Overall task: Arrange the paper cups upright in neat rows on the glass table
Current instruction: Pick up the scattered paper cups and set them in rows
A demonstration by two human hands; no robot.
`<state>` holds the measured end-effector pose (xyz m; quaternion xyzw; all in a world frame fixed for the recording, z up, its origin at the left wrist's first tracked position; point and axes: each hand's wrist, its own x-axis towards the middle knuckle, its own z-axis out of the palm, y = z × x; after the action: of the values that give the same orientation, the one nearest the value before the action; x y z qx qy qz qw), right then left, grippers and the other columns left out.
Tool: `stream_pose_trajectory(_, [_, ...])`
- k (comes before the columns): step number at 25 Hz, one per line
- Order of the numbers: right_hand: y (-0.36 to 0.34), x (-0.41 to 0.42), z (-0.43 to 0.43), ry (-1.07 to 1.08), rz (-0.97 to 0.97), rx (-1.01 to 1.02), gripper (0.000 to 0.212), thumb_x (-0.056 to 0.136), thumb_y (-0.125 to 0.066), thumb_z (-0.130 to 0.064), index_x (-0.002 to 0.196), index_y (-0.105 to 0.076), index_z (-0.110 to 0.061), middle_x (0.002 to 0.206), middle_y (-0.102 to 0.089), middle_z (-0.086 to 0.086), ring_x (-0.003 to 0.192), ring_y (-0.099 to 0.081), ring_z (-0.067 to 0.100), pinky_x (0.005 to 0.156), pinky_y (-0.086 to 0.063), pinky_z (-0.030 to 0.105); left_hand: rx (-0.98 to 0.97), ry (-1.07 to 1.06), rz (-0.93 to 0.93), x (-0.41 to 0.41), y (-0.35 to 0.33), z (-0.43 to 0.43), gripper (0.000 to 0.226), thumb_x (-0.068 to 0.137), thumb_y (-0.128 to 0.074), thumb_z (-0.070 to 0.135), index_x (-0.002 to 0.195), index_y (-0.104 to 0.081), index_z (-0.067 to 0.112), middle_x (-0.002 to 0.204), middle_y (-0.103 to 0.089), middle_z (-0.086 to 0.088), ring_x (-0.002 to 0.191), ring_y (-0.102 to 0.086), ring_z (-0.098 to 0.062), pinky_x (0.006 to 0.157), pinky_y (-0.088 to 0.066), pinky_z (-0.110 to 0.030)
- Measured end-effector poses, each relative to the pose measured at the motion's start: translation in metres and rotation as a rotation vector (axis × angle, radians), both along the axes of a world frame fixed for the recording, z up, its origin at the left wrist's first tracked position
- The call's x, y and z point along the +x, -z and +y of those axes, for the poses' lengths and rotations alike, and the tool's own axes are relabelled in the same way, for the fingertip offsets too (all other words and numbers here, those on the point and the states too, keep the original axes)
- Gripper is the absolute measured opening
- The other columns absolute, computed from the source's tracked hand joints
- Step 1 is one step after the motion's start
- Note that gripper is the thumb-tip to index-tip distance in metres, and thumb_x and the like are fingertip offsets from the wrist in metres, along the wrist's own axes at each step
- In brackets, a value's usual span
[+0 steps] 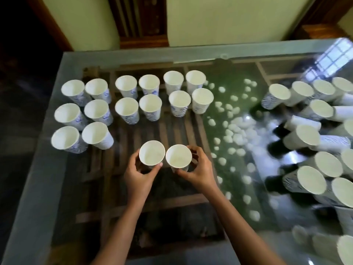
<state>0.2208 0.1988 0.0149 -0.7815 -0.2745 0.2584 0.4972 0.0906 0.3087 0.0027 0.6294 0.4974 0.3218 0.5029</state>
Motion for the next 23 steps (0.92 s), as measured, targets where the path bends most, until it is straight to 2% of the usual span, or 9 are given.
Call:
stream_pose_trajectory(2, [0.004, -0.004, 0.033, 0.000, 0.007, 0.014, 0.069, 0.057, -0.086, -0.018, 0.114, -0.049, -0.019, 0.111, -0.057, -0.010, 0.100, -0.057, 0.000, 0.083, -0.046, 0.006, 0.004, -0.039, 0.000, -0.005, 0.000, 0.028, 0.064, 0.058, -0.085, 0.014, 0.115, -0.056, 0.019, 0.117, -0.061, 0.000, 0.108, -0.056, -0.012, 0.089, -0.049, -0.029])
stream_pose_trajectory(5, [0.010, -0.005, 0.075, 0.019, -0.014, 0.036, 0.069, 0.057, -0.086, -0.017, 0.114, -0.046, -0.026, 0.109, -0.053, -0.020, 0.104, -0.055, 0.000, 0.086, -0.047, 0.009, -0.005, -0.050, -0.003, -0.004, 0.002, 0.063, 0.066, 0.060, -0.084, 0.014, 0.119, -0.055, 0.016, 0.123, -0.059, -0.002, 0.114, -0.055, -0.016, 0.095, -0.049, -0.038])
stream_pose_trajectory(9, [0.016, 0.003, 0.105, 0.086, -0.056, 0.060, 0.072, 0.060, -0.086, -0.022, 0.119, -0.046, -0.019, 0.115, -0.054, -0.008, 0.109, -0.055, 0.009, 0.093, -0.049, 0.021, 0.028, -0.016, -0.012, 0.006, 0.009, 0.086, 0.067, 0.061, -0.084, 0.015, 0.121, -0.054, 0.013, 0.125, -0.058, -0.005, 0.116, -0.054, -0.016, 0.096, -0.048, -0.041])
stream_pose_trajectory(12, [0.018, 0.006, 0.113, 0.103, -0.053, 0.067, 0.076, 0.060, -0.086, -0.024, 0.123, -0.044, -0.019, 0.120, -0.054, -0.004, 0.112, -0.055, 0.012, 0.094, -0.049, 0.025, 0.050, -0.027, -0.008, 0.009, 0.015, 0.091, 0.071, 0.060, -0.085, 0.015, 0.123, -0.052, 0.009, 0.127, -0.057, -0.009, 0.118, -0.053, -0.020, 0.097, -0.048, -0.042])
stream_pose_trajectory(16, [0.014, 0.009, 0.098, 0.047, -0.021, 0.018, 0.086, 0.062, -0.085, -0.025, 0.132, -0.037, -0.022, 0.123, -0.051, -0.008, 0.115, -0.051, 0.009, 0.097, -0.043, 0.023, -0.047, -0.051, 0.010, 0.000, 0.018, 0.076, 0.080, 0.061, -0.084, 0.019, 0.132, -0.046, 0.014, 0.135, -0.051, -0.007, 0.120, -0.051, -0.017, 0.099, -0.046, -0.036])
stream_pose_trajectory(19, [0.007, 0.010, 0.064, 0.042, -0.002, -0.010, 0.088, 0.062, -0.085, -0.025, 0.135, -0.036, -0.022, 0.128, -0.052, -0.001, 0.116, -0.050, 0.009, 0.097, -0.043, 0.022, -0.058, -0.065, 0.008, -0.008, 0.013, 0.050, 0.075, 0.064, -0.082, 0.015, 0.130, -0.047, 0.014, 0.130, -0.054, -0.008, 0.116, -0.052, -0.012, 0.098, -0.044, -0.028])
stream_pose_trajectory(21, [0.002, 0.013, 0.031, 0.048, 0.004, -0.019, 0.083, 0.063, -0.084, -0.023, 0.133, -0.039, -0.021, 0.128, -0.053, 0.003, 0.114, -0.052, 0.011, 0.095, -0.046, 0.024, -0.075, -0.067, 0.014, -0.010, 0.009, 0.022, 0.069, 0.066, -0.081, 0.012, 0.127, -0.050, 0.012, 0.126, -0.056, -0.008, 0.115, -0.054, -0.016, 0.097, -0.045, -0.030])
stream_pose_trajectory(23, [-0.002, 0.016, -0.007, 0.064, 0.004, -0.016, 0.077, 0.065, -0.083, -0.019, 0.131, -0.043, -0.019, 0.127, -0.054, 0.005, 0.114, -0.055, 0.014, 0.097, -0.048, 0.032, -0.099, -0.019, 0.012, -0.004, 0.004, -0.010, 0.064, 0.067, -0.080, 0.010, 0.124, -0.053, 0.013, 0.124, -0.058, -0.008, 0.112, -0.056, -0.017, 0.096, -0.047, -0.033])
